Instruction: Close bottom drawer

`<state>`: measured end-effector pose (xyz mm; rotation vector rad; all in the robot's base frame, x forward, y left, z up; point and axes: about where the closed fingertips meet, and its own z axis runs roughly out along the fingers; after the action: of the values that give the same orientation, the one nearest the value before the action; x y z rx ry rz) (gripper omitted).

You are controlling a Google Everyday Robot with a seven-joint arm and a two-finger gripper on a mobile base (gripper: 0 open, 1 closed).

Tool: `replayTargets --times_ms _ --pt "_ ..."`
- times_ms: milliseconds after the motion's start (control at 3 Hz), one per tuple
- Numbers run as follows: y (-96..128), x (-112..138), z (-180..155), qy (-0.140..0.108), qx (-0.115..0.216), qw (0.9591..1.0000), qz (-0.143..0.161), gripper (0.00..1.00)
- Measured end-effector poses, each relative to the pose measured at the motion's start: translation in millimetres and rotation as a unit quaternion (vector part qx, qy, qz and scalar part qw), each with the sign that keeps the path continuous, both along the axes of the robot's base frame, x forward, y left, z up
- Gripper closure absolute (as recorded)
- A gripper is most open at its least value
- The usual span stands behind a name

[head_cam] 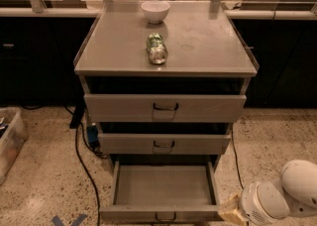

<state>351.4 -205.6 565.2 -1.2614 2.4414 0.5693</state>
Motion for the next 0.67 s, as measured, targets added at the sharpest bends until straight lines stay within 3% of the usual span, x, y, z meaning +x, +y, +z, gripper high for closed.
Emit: replayTargets --times_ms 333,667 --pt "-3 -3 -43 -0.011 -0.002 0.9996 -0.027 1.00" --pt "-12 11 -102 -0.028 0.022 0.9978 -0.055 1.00"
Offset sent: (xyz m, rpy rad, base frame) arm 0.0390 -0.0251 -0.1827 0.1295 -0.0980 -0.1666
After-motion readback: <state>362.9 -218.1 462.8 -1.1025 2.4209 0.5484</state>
